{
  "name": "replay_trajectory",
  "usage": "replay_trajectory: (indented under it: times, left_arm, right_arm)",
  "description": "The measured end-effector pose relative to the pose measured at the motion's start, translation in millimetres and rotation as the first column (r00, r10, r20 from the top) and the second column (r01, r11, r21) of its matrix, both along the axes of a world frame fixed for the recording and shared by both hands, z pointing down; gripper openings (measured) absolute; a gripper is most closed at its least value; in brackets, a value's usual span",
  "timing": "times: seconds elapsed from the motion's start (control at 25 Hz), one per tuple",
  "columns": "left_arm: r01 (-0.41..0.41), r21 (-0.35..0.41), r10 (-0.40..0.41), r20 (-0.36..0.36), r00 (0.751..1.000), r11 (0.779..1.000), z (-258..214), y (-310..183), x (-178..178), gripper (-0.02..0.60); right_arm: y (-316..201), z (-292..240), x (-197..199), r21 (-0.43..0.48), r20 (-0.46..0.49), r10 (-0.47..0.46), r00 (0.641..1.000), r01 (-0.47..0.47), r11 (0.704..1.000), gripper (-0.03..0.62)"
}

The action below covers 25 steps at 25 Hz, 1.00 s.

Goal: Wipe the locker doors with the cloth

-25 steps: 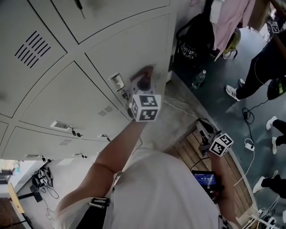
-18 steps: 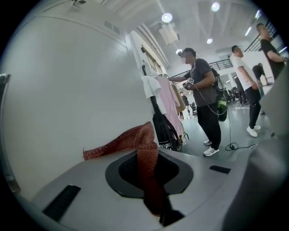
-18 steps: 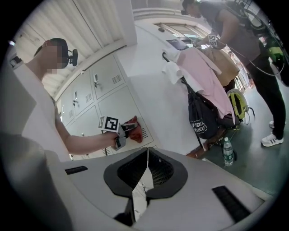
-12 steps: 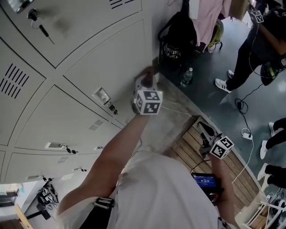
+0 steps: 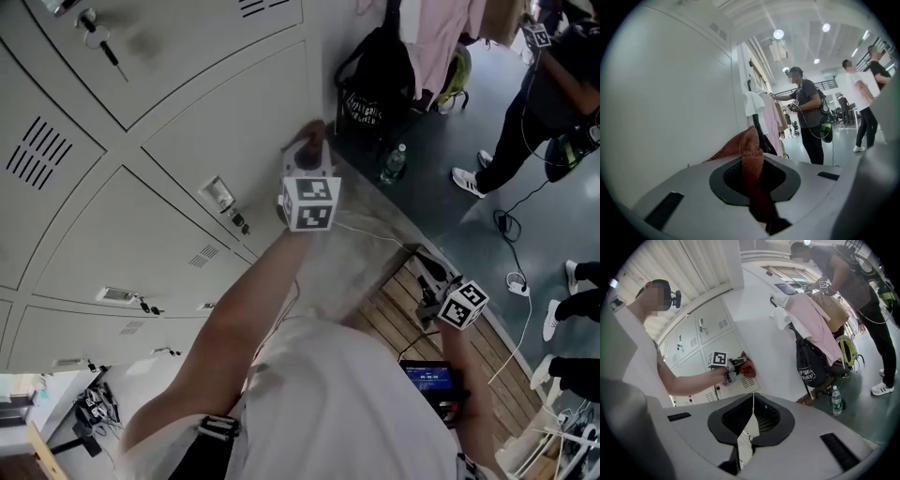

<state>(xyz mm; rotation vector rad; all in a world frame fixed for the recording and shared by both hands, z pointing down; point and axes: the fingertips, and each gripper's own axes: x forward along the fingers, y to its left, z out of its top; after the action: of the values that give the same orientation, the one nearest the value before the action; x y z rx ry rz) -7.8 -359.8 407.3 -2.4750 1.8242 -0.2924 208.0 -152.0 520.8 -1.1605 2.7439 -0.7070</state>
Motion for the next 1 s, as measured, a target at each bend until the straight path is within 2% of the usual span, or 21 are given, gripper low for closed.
replay_trajectory:
  times: [0.2, 0.36, 0.52, 0.64, 0.76, 0.88, 0.96, 1.0]
  left_arm:
    - [0.087, 0.001, -0.087, -0.053, 0.995, 0.996, -15.4, 40.0, -45.3, 0.038]
    - [0.121, -0.014, -0.122, -0.062, 0.991, 0.993, -27.1, 75.7, -82.6, 0.038]
    - [0.191, -0.009, -0.191, -0.089, 0.977, 0.981, -41.0, 107.3, -118.7, 0.038]
    - [0.252, 0.011, -0.25, -0.095, 0.964, 0.968, -46.8, 131.0, -146.1, 0.038]
    - [0.31, 0.054, -0.306, -0.062, 0.95, 0.949, -49.8, 160.7, -169.0, 0.038]
    - [0.38, 0.087, -0.377, -0.046, 0.925, 0.921, -52.8, 185.4, -186.7, 0.038]
    - [0.404, 0.125, -0.401, -0.05, 0.915, 0.906, -63.1, 189.4, -196.0, 0.038]
    - [0.4, 0.14, -0.397, -0.049, 0.916, 0.906, -69.1, 186.3, -197.2, 0.038]
  right_arm:
    - [-4.8, -6.1, -6.6, 0.015, -0.003, -0.041, 0.999, 0.042, 0.999, 0.017]
    - [-8.2, -2.9, -24.0, 0.009, 0.007, -0.098, 0.995, 0.098, 0.995, 0.017]
    - [-12.2, 0.6, -47.0, 0.007, 0.004, -0.165, 0.986, 0.165, 0.986, 0.017]
    - [-16.3, -0.9, -63.2, 0.011, 0.007, -0.203, 0.979, 0.203, 0.979, 0.017]
    - [-17.0, 1.6, -75.1, 0.008, 0.002, -0.234, 0.972, 0.234, 0.972, 0.018]
    - [-17.4, 6.1, -81.0, -0.005, -0.002, -0.248, 0.969, 0.248, 0.969, 0.017]
    - [-17.4, 8.5, -82.7, -0.014, -0.004, -0.252, 0.968, 0.252, 0.968, 0.017]
    - [-17.5, 9.2, -83.0, -0.017, -0.005, -0.252, 0.968, 0.252, 0.968, 0.017]
